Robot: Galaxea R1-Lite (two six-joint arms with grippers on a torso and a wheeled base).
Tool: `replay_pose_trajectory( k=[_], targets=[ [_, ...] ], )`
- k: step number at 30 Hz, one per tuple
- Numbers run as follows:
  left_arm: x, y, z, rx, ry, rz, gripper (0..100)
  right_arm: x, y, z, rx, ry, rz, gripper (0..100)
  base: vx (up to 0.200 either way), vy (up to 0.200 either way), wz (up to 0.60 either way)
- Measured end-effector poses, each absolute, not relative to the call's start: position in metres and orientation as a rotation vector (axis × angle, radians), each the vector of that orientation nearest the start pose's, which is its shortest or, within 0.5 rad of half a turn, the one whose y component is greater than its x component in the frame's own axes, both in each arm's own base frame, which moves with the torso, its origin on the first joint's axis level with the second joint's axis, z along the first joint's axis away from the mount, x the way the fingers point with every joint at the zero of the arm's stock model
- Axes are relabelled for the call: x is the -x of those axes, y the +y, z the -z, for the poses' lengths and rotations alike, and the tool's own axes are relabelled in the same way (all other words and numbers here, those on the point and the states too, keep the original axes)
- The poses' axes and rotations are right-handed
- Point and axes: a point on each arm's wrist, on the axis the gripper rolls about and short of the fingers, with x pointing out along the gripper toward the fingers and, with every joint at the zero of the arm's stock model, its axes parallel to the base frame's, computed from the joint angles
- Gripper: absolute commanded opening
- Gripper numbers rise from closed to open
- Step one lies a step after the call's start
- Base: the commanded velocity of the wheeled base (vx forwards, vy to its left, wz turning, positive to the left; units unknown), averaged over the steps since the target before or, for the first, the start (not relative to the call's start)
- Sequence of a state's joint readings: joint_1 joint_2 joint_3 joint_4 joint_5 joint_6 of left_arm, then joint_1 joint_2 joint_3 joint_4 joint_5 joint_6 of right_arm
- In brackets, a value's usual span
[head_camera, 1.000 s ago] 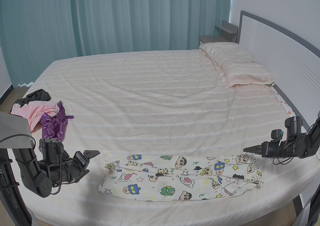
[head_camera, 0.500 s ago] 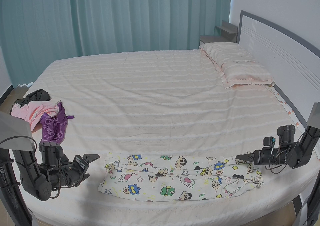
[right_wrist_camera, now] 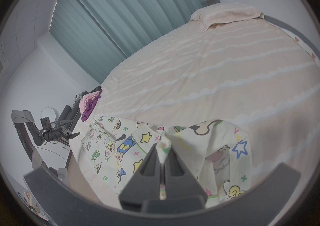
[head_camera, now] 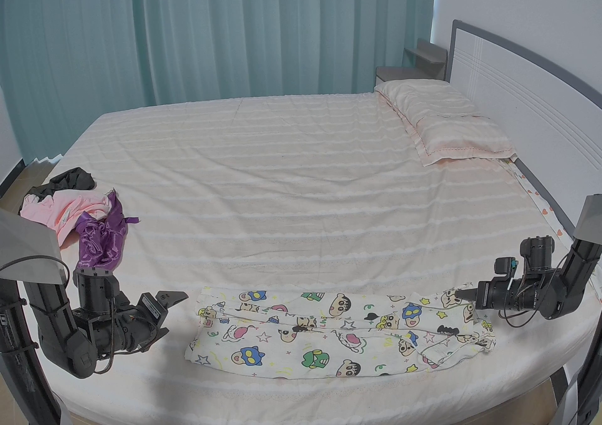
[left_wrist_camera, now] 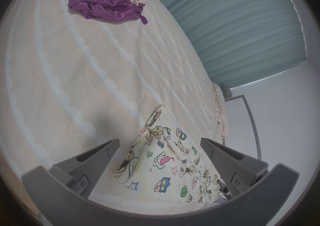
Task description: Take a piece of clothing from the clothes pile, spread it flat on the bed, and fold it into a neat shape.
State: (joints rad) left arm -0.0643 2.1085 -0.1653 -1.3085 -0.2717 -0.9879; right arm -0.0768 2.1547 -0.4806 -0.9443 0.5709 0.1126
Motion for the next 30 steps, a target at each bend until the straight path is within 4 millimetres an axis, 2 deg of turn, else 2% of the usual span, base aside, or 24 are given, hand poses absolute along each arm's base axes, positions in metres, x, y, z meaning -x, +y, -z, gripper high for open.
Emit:
replay_pose_trajectory(
  k=[8, 12, 22, 23, 30],
  targets=[
    [-0.241, -0.022, -0.007, 1.010, 0.746, -0.016, 100, -0.303, -0.008, -0.016, -0.319, 0.676, -0.447, 0, 0.000, 0.000, 0.00],
    [-0.241, -0.022, -0.007, 1.009, 0.746, -0.018, 100, -0.314, -0.007, -0.021, -0.305, 0.645, -0.449, 0, 0.000, 0.000, 0.00],
    [-0.241, -0.022, -0.007, 1.008, 0.747, -0.018, 100, -0.340, -0.008, -0.015, -0.304, 0.687, -0.415, 0, 0.000, 0.000, 0.00],
    [-0.241, -0.022, -0.007, 1.008, 0.746, -0.018, 100, -0.342, -0.008, -0.014, -0.305, 0.694, -0.413, 100, 0.000, 0.000, 0.00],
    [-0.241, -0.022, -0.006, 1.007, 0.747, -0.017, 100, -0.349, -0.009, -0.003, -0.313, 0.768, -0.376, 100, 0.000, 0.000, 0.00]
  ],
)
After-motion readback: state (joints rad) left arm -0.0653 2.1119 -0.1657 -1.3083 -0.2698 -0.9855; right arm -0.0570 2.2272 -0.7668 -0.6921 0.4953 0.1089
